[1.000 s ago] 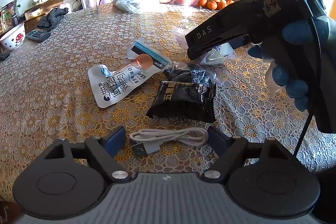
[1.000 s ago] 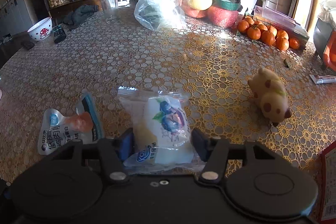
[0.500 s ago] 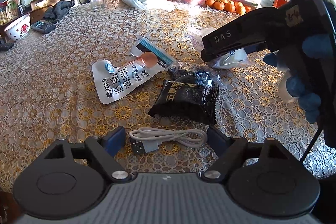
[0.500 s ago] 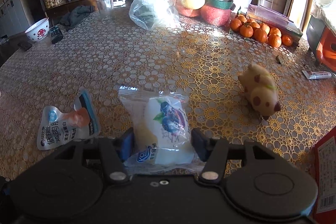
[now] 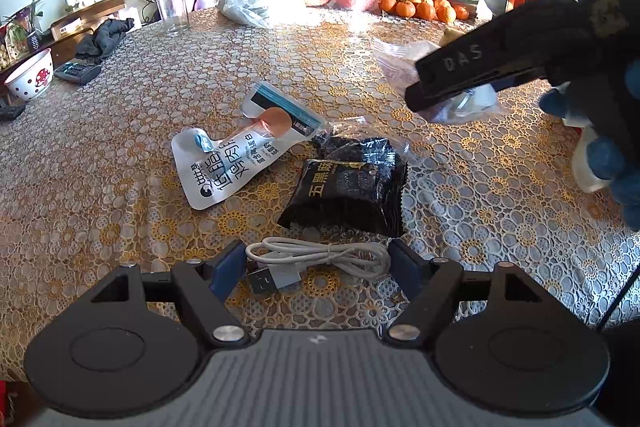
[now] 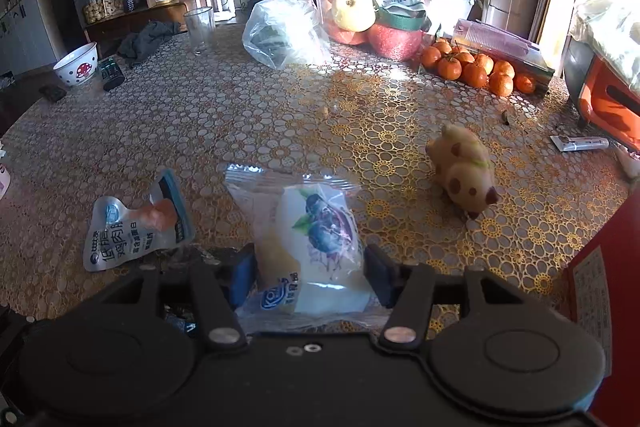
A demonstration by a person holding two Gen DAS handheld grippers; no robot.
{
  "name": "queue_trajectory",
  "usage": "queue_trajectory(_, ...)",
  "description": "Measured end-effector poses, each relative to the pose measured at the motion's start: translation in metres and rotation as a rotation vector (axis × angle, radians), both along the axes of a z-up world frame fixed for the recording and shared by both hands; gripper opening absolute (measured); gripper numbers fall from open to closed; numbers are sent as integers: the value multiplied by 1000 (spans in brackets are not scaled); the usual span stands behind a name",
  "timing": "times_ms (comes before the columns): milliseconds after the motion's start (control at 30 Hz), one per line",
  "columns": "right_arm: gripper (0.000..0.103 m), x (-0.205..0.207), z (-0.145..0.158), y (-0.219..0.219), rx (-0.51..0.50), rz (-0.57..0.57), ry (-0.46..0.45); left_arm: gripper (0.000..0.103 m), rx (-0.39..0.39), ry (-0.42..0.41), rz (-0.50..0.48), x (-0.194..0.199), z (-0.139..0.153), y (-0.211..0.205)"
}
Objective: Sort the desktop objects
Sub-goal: 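Carry USB cable with left tool while right tool carries bagged packet to box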
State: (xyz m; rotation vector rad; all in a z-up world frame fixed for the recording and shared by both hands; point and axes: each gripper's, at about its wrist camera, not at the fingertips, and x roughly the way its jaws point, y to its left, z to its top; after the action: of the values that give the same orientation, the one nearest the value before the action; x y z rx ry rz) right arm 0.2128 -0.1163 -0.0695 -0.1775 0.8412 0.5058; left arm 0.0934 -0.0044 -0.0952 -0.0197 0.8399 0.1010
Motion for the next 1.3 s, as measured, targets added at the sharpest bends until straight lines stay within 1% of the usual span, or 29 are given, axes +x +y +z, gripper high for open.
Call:
queue_trajectory(200, 57, -16, 16, -17, 12, -16, -22, 77, 7, -30, -3, -8, 15, -2)
queue_trajectory(367, 57, -32, 29, -32, 17, -33, -40, 77, 23, -62, -25, -18, 30, -11)
queue_trajectory(567, 57, -53, 40, -53, 29, -63, -45, 77, 36, -101, -40, -29, 47, -21)
queue_trajectory(733, 57, -71, 47, -69, 37, -86, -24, 77, 52, -130, -58, -36, 60, -33)
queue_trajectory(833, 57, -84, 54, -80, 47, -102, -32, 77, 60, -148, -73, -40, 68, -41)
queue_trajectory(1033, 57, -104, 67, -103, 71, -142, -42, 77, 56, -175, -105, -44, 85, -58)
queue_trajectory(1300, 57, -124, 83, -133, 86, -189, -84, 77, 43, -247, -142, -42, 111, -80)
